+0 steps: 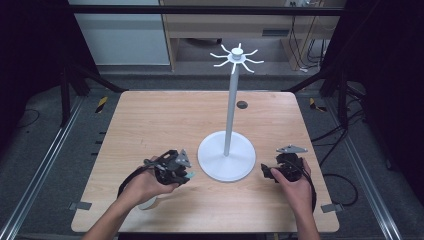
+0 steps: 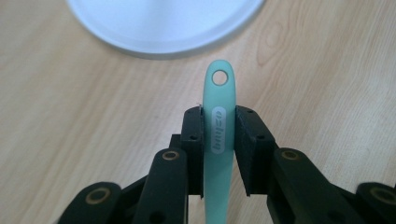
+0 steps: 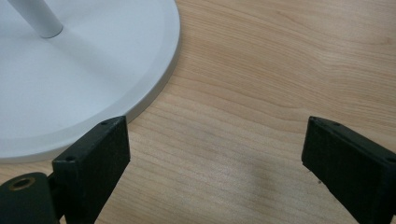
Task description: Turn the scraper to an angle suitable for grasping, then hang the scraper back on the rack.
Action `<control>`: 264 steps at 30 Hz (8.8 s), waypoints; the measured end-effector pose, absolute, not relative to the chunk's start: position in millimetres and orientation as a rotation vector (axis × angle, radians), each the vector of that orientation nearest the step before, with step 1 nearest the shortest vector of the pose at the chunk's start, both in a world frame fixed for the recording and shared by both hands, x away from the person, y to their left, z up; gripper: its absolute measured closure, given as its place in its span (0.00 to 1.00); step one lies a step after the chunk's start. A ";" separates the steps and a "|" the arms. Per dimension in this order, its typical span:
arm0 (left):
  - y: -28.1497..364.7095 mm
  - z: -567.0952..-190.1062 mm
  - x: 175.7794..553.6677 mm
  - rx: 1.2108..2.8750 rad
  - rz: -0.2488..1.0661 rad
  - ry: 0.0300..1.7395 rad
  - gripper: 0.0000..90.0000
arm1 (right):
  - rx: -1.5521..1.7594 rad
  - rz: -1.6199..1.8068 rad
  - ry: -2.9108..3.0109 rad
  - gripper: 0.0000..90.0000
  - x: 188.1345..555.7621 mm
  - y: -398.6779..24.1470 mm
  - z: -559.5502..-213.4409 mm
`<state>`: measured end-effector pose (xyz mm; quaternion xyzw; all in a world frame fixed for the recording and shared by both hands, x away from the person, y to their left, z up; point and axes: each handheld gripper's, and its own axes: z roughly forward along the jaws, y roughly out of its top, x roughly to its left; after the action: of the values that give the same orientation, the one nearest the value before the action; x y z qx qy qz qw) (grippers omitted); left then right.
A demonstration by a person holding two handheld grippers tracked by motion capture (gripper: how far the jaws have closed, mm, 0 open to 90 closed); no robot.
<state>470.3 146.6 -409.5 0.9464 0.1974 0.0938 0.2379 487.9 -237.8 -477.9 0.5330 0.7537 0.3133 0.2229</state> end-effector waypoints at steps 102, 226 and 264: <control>110.0 -207.4 485.4 1.806 0.650 0.649 0.83 | 1.454 0.883 2.073 0.09 487.6 -232.9 -474.1; 107.8 -192.3 472.3 1.758 0.633 0.632 0.57 | 1.460 0.882 2.083 0.09 488.2 -233.3 -475.8; 138.1 -237.6 434.4 1.765 0.610 0.709 0.12 | 1.449 0.877 2.086 0.09 485.5 -229.9 -473.4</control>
<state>434.4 138.1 -237.6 0.7429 0.2983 0.2567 0.5414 485.5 -229.9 -473.4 0.5255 0.7563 0.3181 0.2251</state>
